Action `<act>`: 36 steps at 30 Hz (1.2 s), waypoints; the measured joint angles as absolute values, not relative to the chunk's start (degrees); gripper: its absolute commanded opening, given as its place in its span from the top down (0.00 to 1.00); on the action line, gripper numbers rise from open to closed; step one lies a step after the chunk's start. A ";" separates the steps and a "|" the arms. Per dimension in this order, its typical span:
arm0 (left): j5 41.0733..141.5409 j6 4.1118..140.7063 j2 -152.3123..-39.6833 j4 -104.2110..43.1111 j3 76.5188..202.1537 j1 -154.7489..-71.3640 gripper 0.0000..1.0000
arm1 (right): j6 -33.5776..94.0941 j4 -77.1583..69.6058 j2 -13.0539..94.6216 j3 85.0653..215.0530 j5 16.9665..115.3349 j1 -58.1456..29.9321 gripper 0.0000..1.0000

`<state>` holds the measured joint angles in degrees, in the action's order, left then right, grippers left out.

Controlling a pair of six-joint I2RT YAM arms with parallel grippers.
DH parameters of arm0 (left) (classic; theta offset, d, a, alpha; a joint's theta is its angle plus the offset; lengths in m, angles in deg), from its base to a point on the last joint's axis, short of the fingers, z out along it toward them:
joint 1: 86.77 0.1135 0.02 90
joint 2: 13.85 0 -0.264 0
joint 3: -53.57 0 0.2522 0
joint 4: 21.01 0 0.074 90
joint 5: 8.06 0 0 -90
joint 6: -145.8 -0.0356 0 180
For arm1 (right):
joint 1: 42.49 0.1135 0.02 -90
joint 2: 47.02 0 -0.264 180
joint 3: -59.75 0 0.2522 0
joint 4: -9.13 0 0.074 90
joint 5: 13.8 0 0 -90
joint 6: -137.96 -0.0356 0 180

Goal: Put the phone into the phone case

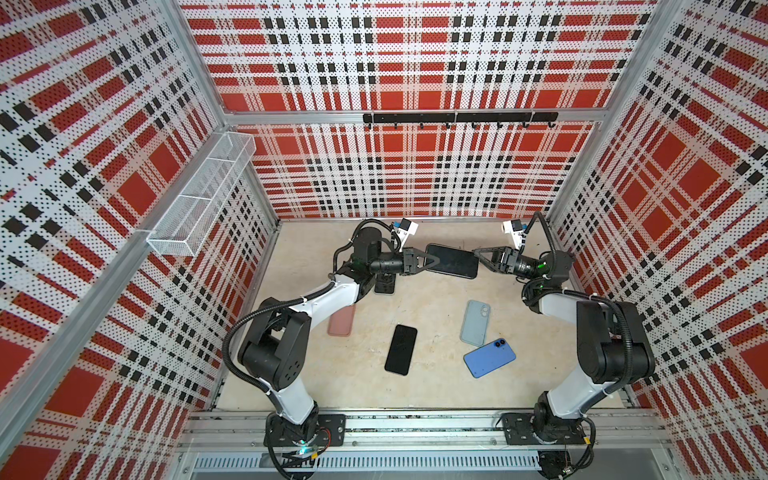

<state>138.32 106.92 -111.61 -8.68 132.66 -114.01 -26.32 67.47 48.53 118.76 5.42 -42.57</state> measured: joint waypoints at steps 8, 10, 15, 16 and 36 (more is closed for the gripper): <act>136.94 107.48 -110.50 -7.57 133.00 -113.90 1.00 | -16.23 53.00 44.07 117.62 6.91 -42.24 0.43; 136.87 108.16 -110.54 -6.74 133.42 -114.06 1.00 | -15.59 52.32 43.48 117.62 6.73 -41.78 0.45; 136.98 110.06 -111.33 -3.72 134.51 -114.95 1.00 | -18.78 57.48 43.35 116.75 5.75 -41.43 0.53; 137.05 110.50 -111.59 -3.13 134.56 -115.08 1.00 | -20.16 59.69 43.37 116.60 5.62 -41.43 0.55; 136.96 112.38 -113.38 -0.99 134.58 -115.24 0.72 | -20.51 60.93 42.13 116.55 5.81 -41.41 0.92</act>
